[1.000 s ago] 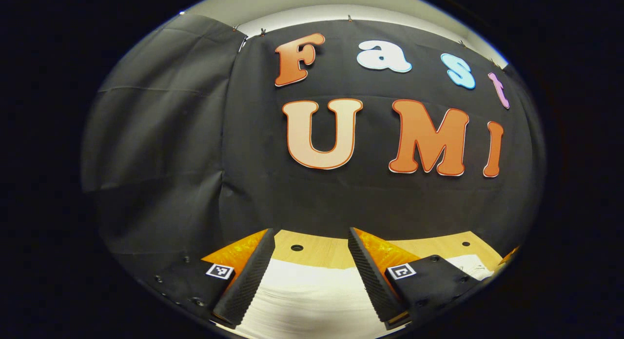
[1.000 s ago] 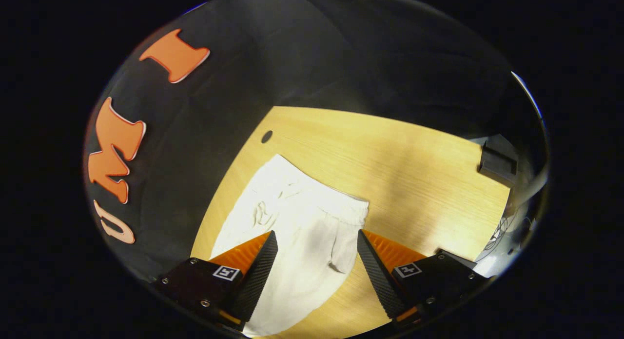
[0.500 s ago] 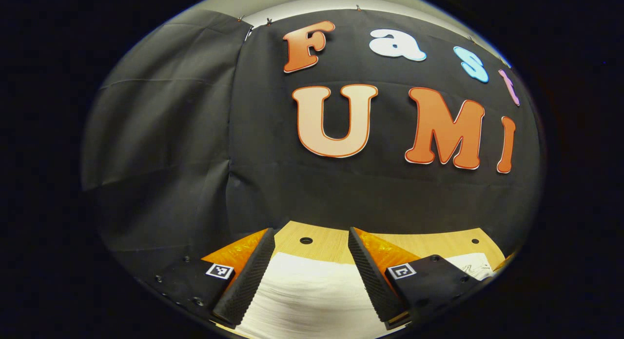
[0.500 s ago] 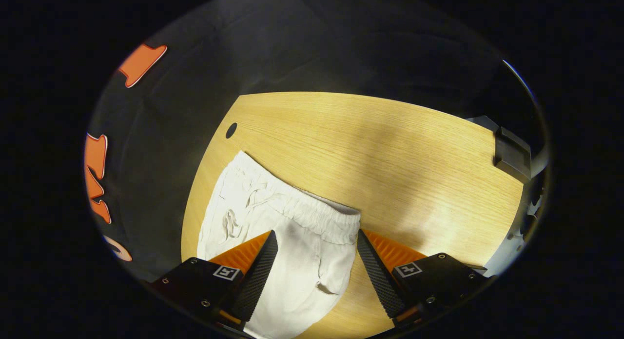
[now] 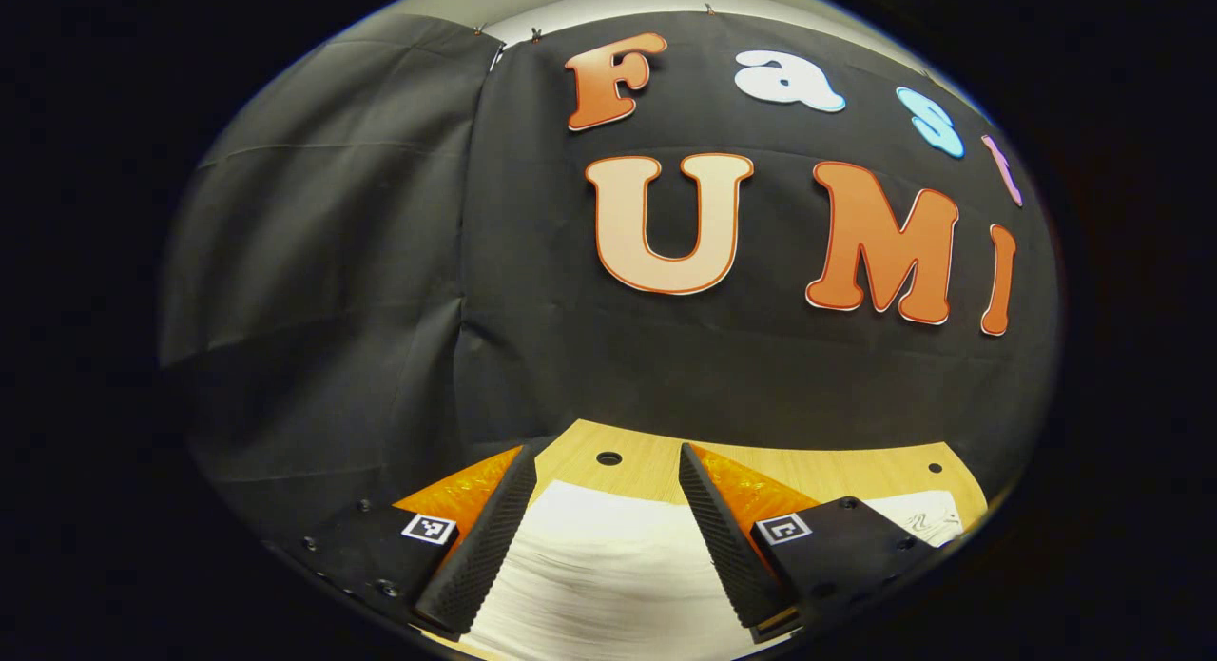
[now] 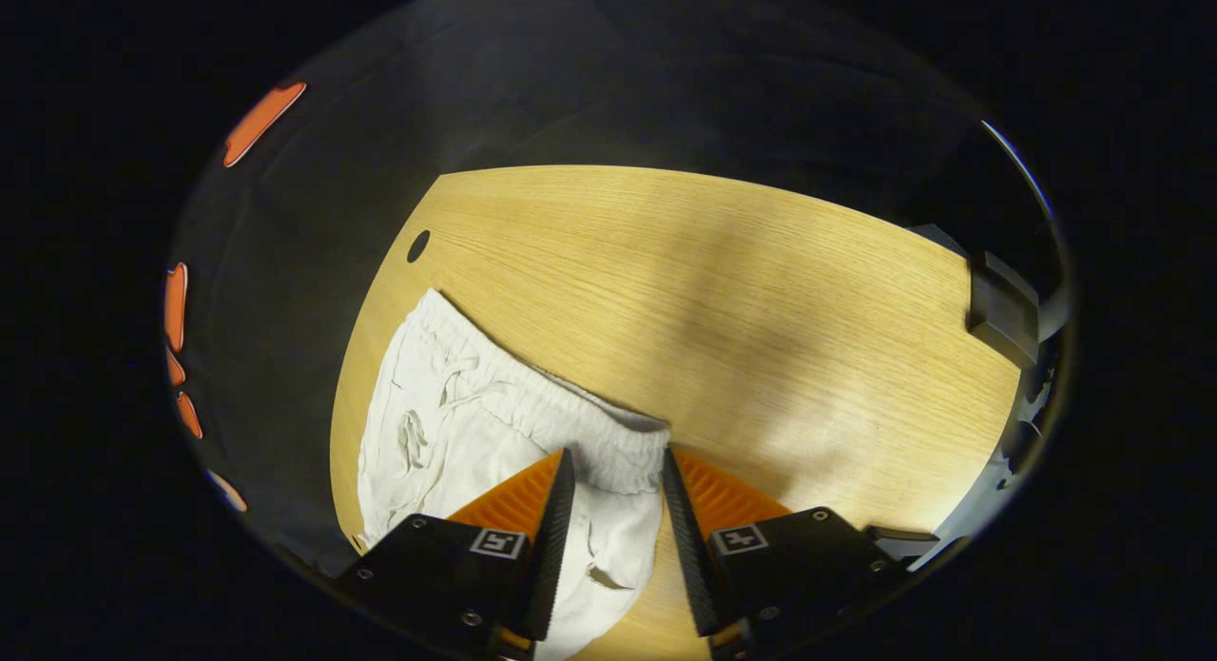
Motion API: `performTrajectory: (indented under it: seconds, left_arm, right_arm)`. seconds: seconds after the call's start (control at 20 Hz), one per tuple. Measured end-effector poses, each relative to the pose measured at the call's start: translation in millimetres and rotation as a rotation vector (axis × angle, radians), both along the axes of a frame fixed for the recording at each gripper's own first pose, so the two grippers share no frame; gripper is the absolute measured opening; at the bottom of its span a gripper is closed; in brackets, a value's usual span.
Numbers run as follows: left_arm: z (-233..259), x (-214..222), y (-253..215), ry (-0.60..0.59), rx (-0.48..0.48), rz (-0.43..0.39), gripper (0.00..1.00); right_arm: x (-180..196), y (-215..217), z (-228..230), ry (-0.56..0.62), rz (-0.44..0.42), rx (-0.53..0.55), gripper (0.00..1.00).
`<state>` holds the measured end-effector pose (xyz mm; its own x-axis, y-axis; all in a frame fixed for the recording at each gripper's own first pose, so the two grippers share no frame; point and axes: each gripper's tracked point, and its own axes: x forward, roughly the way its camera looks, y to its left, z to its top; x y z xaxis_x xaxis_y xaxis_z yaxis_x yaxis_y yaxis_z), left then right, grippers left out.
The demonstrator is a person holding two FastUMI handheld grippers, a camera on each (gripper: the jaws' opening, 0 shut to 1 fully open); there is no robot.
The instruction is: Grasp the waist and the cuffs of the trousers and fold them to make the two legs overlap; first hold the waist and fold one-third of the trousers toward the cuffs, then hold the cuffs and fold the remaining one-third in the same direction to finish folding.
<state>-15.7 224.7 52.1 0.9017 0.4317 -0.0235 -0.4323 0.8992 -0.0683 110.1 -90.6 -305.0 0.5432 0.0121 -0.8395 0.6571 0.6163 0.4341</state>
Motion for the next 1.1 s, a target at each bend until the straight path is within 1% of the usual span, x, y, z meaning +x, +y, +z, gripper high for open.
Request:
performTrajectory:
  seconds: [0.05, 0.1, 0.15, 0.2, 0.25, 0.3, 0.4, 0.5, 0.75, 0.95, 1.0, 1.05, 1.1]
  left_arm:
    - [-1, -1, 0, 0.001, -0.012, 0.002, 0.99]
    - [-3, -4, 1, 0.003, -0.023, 0.005, 0.99]
    - [-5, -5, 2, 0.004, -0.033, 0.009, 0.99]
    - [-6, -6, 2, 0.005, -0.042, 0.013, 0.99]
    - [-7, -8, 3, 0.007, -0.049, 0.016, 0.99]
    - [-10, -11, 4, 0.008, -0.053, 0.02, 0.99]
    - [-15, -18, 8, 0.02, -0.066, 0.037, 0.99]
    - [-28, -31, 17, 0.028, -0.121, 0.057, 0.99]
    - [-85, -74, 36, 0.071, -0.358, 0.121, 0.99]
    - [-138, -100, 54, 0.079, -0.62, 0.199, 0.99]
    - [-156, -103, 57, 0.089, -0.683, 0.221, 0.96]
    - [-172, -108, 63, 0.114, -0.748, 0.252, 0.99]
    - [-178, -113, 64, 0.142, -0.824, 0.272, 1.0]
  right_arm:
    - [0, -2, 0, -0.005, 0.003, 0.005, 0.49]
    - [0, -2, 0, -0.011, 0.005, 0.013, 0.39]
    - [1, -2, 0, -0.017, 0.007, 0.021, 0.33]
    - [3, 0, -1, -0.026, 0.006, 0.028, 0.25]
    - [4, 1, 0, -0.029, 0.004, 0.035, 0.2]
    - [6, 2, 0, -0.03, -0.004, 0.037, 0.07]
    - [4, 4, 0, -0.03, 0.013, 0.028, 0.01]
    - [4, 7, 0, -0.029, 0.031, 0.025, 0.01]
    - [4, 7, -1, -0.026, 0.034, 0.053, 0.01]
    - [4, 7, -1, -0.023, 0.051, 0.035, 0.01]
    - [4, 7, -1, -0.021, 0.053, 0.035, 0.01]
    - [5, 7, -1, -0.019, 0.052, 0.038, 0.01]
    - [4, 7, -1, -0.018, 0.052, 0.043, 0.01]
